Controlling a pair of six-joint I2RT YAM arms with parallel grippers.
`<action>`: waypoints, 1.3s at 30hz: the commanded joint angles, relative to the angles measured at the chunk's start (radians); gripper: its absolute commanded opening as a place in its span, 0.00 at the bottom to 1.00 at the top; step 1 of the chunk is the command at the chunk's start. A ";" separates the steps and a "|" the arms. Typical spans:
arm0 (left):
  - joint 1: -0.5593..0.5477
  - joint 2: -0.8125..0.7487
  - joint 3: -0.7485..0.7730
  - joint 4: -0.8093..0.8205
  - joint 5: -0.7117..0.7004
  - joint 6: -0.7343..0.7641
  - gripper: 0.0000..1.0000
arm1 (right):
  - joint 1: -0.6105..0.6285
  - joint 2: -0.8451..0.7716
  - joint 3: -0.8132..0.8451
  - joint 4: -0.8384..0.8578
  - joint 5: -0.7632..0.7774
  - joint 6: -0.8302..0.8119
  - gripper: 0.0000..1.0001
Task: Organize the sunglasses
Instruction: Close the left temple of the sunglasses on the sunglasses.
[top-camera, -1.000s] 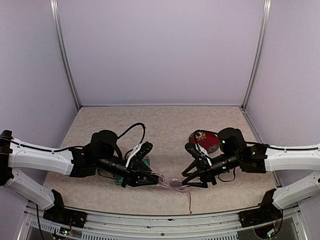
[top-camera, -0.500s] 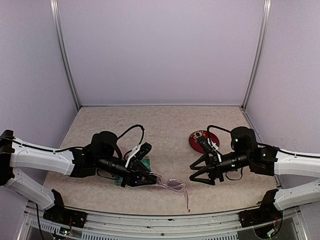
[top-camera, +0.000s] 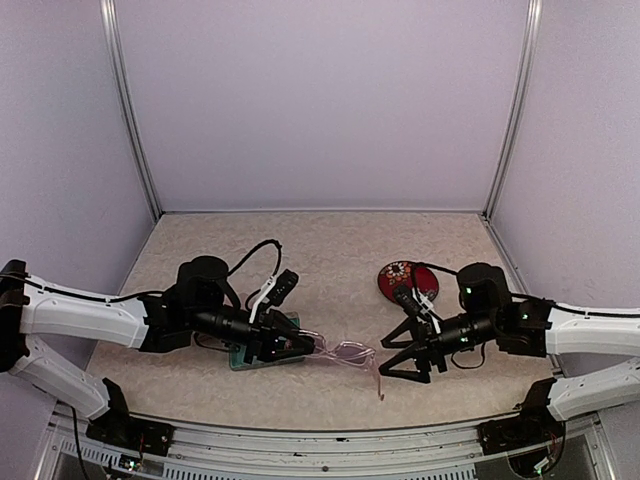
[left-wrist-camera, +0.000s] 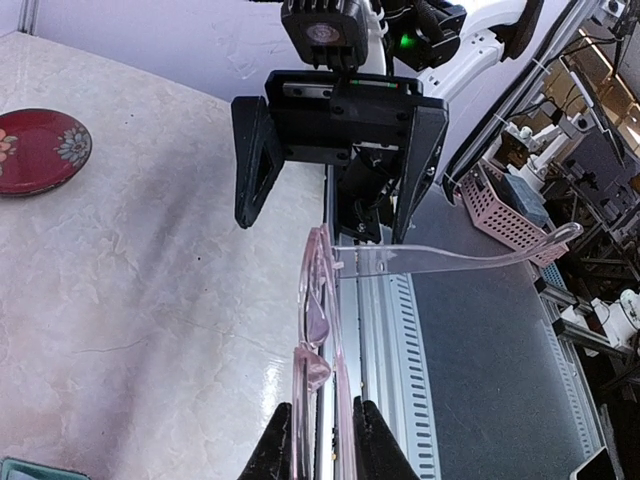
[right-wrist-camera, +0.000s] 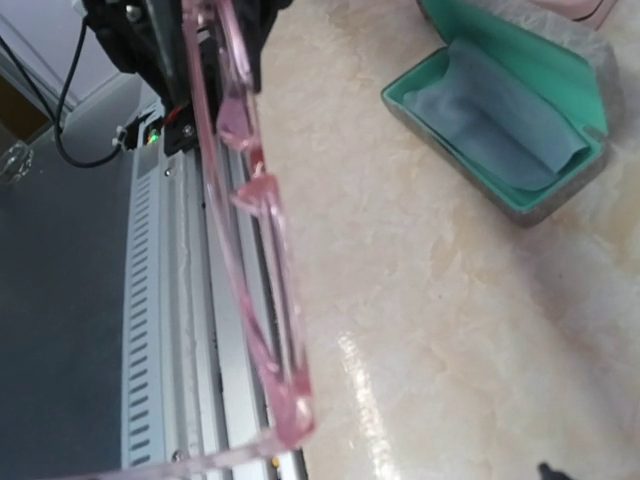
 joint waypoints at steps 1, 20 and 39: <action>0.007 -0.002 -0.003 0.085 0.005 -0.047 0.16 | 0.016 0.027 -0.001 0.038 0.006 -0.002 0.91; 0.013 0.002 -0.036 0.163 0.030 -0.094 0.14 | 0.025 -0.002 -0.003 0.036 0.147 0.022 0.90; 0.056 -0.017 -0.053 0.259 0.062 -0.176 0.14 | 0.073 0.075 0.017 0.020 0.114 -0.009 0.90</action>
